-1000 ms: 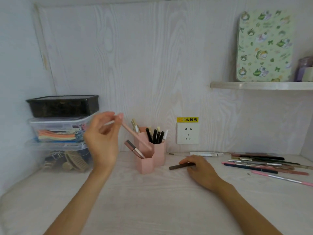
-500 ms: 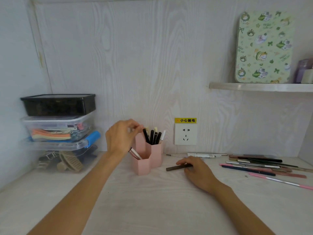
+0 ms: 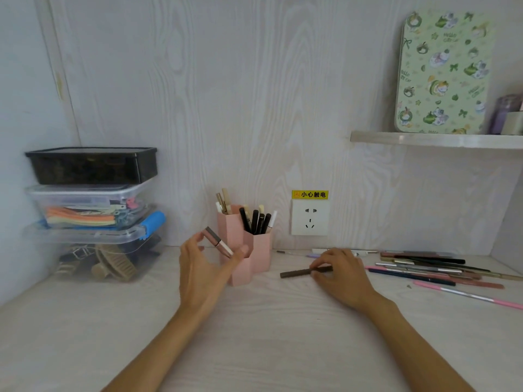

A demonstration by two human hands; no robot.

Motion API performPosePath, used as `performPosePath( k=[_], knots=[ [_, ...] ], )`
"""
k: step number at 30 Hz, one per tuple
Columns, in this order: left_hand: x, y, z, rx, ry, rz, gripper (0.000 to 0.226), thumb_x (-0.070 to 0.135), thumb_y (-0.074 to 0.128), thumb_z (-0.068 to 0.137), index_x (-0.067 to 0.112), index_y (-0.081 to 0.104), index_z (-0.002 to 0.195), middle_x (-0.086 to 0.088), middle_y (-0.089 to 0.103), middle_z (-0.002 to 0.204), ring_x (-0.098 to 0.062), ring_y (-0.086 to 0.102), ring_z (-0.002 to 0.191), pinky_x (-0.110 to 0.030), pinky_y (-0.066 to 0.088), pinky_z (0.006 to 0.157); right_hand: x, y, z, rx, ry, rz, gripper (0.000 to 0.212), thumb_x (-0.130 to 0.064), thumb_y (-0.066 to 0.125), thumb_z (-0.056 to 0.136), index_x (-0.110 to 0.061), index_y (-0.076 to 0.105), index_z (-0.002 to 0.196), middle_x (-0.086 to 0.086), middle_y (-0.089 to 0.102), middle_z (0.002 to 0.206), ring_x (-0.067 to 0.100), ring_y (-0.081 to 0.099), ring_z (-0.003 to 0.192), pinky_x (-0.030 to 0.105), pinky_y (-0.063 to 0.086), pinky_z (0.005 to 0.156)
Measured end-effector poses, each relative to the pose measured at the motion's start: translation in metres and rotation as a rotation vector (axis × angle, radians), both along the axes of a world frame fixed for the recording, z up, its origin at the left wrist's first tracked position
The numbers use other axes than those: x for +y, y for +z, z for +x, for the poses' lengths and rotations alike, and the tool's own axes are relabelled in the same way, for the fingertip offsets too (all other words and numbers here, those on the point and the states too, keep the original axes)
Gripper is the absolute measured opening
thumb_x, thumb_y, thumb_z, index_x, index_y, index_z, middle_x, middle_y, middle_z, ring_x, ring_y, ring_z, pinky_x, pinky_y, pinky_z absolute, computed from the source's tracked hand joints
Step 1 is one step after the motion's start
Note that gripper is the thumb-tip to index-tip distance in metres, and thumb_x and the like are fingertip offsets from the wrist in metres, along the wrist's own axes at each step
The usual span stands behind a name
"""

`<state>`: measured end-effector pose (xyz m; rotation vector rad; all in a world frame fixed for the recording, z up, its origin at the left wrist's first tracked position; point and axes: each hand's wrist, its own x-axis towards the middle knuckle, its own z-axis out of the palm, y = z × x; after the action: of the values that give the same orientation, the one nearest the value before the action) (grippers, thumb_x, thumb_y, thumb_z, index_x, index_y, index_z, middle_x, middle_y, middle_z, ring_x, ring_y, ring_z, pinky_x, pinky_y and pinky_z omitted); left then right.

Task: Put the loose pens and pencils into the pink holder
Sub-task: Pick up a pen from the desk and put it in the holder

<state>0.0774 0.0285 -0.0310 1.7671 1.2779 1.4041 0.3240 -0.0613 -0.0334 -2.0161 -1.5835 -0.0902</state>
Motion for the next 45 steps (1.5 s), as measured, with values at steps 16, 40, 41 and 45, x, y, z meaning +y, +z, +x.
performPosePath(
  k=[16, 40, 41, 45],
  knots=[
    [0.001, -0.013, -0.007, 0.048, -0.199, -0.121, 0.041, 0.052, 0.072, 0.072, 0.036, 0.054, 0.105, 0.020, 0.061, 0.092, -0.005, 0.060, 0.087, -0.022, 0.042, 0.069, -0.008, 0.101, -0.075, 0.671, 0.327, 0.336, 0.009, -0.005, 0.055, 0.090, -0.012, 0.052, 0.095, 0.002, 0.072, 0.083, 0.008, 0.066, 0.061, 0.017, 0.046, 0.049],
    [-0.001, -0.013, -0.007, 0.064, -0.190, -0.053, 0.042, 0.048, 0.069, 0.077, 0.028, 0.054, 0.111, 0.011, 0.062, 0.112, -0.012, 0.060, 0.101, -0.032, 0.048, 0.086, 0.094, 0.152, -0.121, -0.236, 0.044, -0.158, 0.033, -0.042, 0.055, 0.088, -0.019, 0.067, 0.109, 0.007, 0.061, 0.119, 0.030, 0.042, 0.121, 0.042, 0.037, 0.101],
    [0.000, -0.013, -0.006, 0.065, -0.192, -0.051, 0.042, 0.047, 0.069, 0.077, 0.028, 0.054, 0.111, 0.011, 0.062, 0.112, -0.012, 0.060, 0.101, -0.032, 0.047, 0.087, 0.094, 0.148, -0.121, -0.204, 0.026, -0.174, 0.037, -0.047, 0.058, 0.085, -0.021, 0.067, 0.110, 0.005, 0.059, 0.123, 0.030, 0.037, 0.125, 0.043, 0.033, 0.102],
    [0.000, -0.013, -0.006, 0.063, -0.201, -0.060, 0.044, 0.049, 0.069, 0.077, 0.029, 0.053, 0.113, 0.011, 0.062, 0.114, -0.012, 0.060, 0.102, -0.031, 0.048, 0.086, 0.088, 0.146, -0.115, 0.036, 0.104, -0.217, 0.047, -0.053, 0.058, 0.083, -0.021, 0.064, 0.116, 0.005, 0.050, 0.139, 0.027, 0.030, 0.135, 0.045, 0.027, 0.113]
  ],
)
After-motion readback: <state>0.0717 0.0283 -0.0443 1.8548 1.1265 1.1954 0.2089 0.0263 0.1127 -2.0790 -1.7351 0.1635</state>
